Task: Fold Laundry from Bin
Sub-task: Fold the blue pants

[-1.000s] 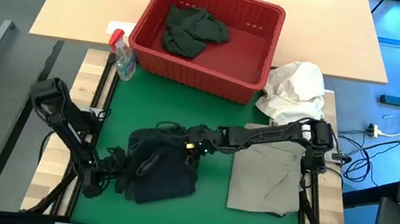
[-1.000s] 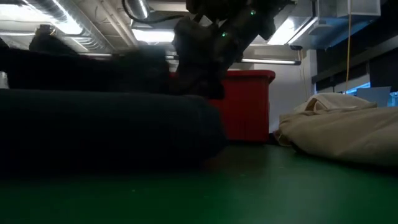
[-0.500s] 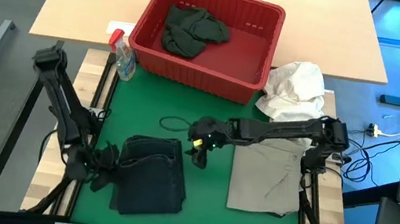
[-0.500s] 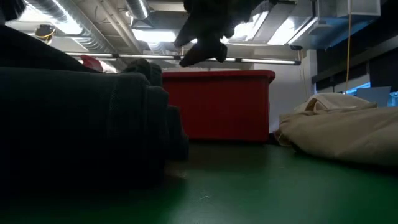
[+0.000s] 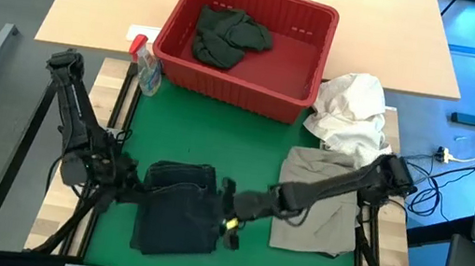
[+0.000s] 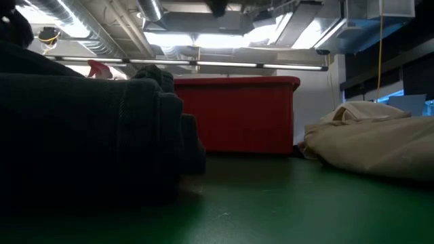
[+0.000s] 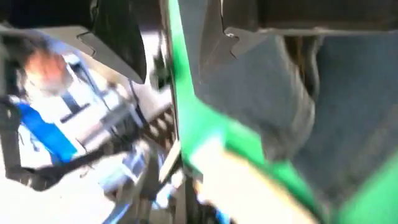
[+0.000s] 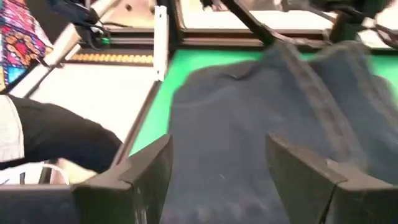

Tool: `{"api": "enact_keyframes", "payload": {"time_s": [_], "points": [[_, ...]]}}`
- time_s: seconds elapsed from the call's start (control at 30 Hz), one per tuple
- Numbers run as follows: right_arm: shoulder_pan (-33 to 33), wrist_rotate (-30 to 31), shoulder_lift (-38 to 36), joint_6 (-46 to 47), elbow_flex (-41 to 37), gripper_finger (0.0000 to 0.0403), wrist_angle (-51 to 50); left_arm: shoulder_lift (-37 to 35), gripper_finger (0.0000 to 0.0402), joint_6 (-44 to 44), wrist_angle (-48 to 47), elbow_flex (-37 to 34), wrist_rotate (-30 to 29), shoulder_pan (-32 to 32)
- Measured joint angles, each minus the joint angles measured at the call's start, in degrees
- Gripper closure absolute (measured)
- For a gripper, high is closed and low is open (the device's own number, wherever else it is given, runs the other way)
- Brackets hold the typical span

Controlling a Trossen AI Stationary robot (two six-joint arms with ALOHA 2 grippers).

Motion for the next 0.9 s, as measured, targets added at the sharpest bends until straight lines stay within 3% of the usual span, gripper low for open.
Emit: {"api": "enact_keyframes", "payload": {"time_s": [0.1,0.3,0.43,0.57,0.73,0.9], "points": [[0.56,0.22,4.64,-0.12,-0.02,0.015,8.12,4.9,0.026,4.62,3.18,0.11,-5.37,1.68],[-1.41,4.09,14.65,-0.43,-0.03,0.015,23.72,17.46,0.026,1.09,3.32,0.07,-3.3,5.01],[-4.4,5.49,18.56,-0.14,-0.17,0.015,23.79,24.18,0.026,-0.53,2.72,0.05,-0.86,6.36],[-6.31,5.81,19.53,-0.62,-0.09,0.015,20.37,27.87,0.0261,-2.55,-6.74,0.05,-6.2,7.63],[-6.54,8.53,19.6,-4.07,-1.38,0.015,18.47,31.81,0.0261,-13.16,-20.0,0.11,-10.01,9.91],[-6.75,9.53,20.31,-4.45,-2.69,0.015,20.28,36.87,0.0261,-13.53,-21.38,0.22,-10.23,11.85]]}}
